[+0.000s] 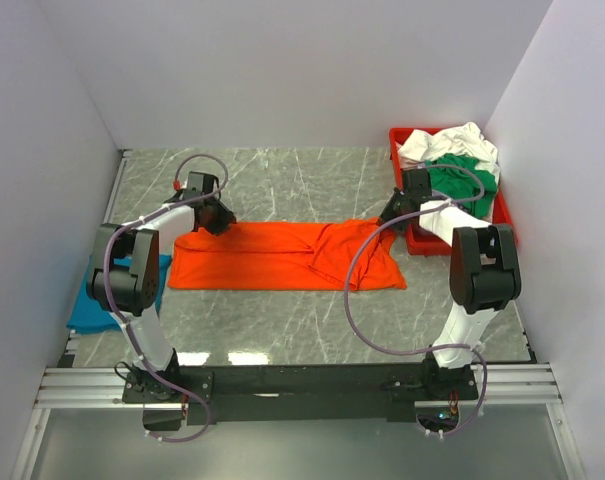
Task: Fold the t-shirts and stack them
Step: Fold the tshirt
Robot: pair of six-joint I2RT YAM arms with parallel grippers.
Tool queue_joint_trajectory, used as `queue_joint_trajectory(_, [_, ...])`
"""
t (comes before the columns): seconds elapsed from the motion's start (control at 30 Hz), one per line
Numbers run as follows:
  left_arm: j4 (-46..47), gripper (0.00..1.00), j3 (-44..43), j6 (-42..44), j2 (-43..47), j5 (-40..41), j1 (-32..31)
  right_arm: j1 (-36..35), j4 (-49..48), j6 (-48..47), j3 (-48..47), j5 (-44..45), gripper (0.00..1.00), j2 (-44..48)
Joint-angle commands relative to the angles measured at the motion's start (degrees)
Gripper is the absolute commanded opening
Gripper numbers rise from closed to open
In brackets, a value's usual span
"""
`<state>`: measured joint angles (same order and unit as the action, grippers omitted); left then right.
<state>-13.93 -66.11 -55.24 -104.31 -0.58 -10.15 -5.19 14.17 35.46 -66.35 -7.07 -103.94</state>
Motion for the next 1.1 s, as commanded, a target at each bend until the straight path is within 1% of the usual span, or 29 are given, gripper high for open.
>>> queue_joint_trajectory(0.0, [2.59, 0.33, 1.07, -1.36, 0.07, 0.40, 1.10, 0.62, -1.52, 0.57, 0.34, 2.14, 0.02, 5.05])
queue_joint_trajectory(0.03, [2.51, 0.33, 1.33, -1.53, -0.10, 0.49, 1.27, 0.71, -1.17, 0.49, 0.43, 3.02, 0.00, 5.67])
queue_joint_trajectory(0.27, [3.12, 0.33, 2.12, -2.06, -1.16, 0.40, 1.98, 2.29, 1.03, -0.57, 0.16, 6.45, 0.00, 8.66])
queue_joint_trajectory(0.47, [3.74, 0.33, 1.69, -1.89, -1.07, 0.40, 2.24, 2.73, 1.12, -1.10, 0.25, 5.05, 0.00, 7.97])
queue_joint_trajectory(0.53, [2.86, 0.33, 0.90, -1.27, -0.37, 0.40, 2.33, 2.73, 1.29, -1.10, 0.43, 5.14, 0.05, 7.96])
queue_joint_trajectory(0.57, [2.51, 0.34, 0.02, -0.84, 0.07, 0.40, 2.42, 2.82, 1.38, -1.18, 0.52, 5.22, 0.12, 8.05])
queue_joint_trajectory(0.63, [1.37, 0.35, -0.69, -0.83, 1.56, 0.40, 2.33, 2.73, 1.56, -1.19, 0.69, 4.79, 0.20, 8.31])
queue_joint_trajectory(0.67, [1.02, 0.35, -0.78, -0.92, 2.09, 0.40, 2.59, 2.73, 1.65, -1.19, 0.95, 4.61, 0.30, 9.10])
queue_joint_trajectory(0.77, [-0.30, 0.37, -0.34, -1.53, 4.64, 3.30, 3.12, 2.29, 2.17, -1.10, 1.57, 4.70, 0.45, 11.47])
queue_joint_trajectory(0.87, [-1.44, 0.39, 0.98, -2.58, 7.45, 5.41, 4.17, 1.24, 3.49, -1.62, 2.27, 6.98, 0.48, 14.10])
queue_joint_trajectory(1.07, [-2.50, 0.37, 6.68, -5.31, 12.90, 10.76, 6.28, -5.17, 3.05, -1.45, 5.78, 8.57, 0.49, 17.89])
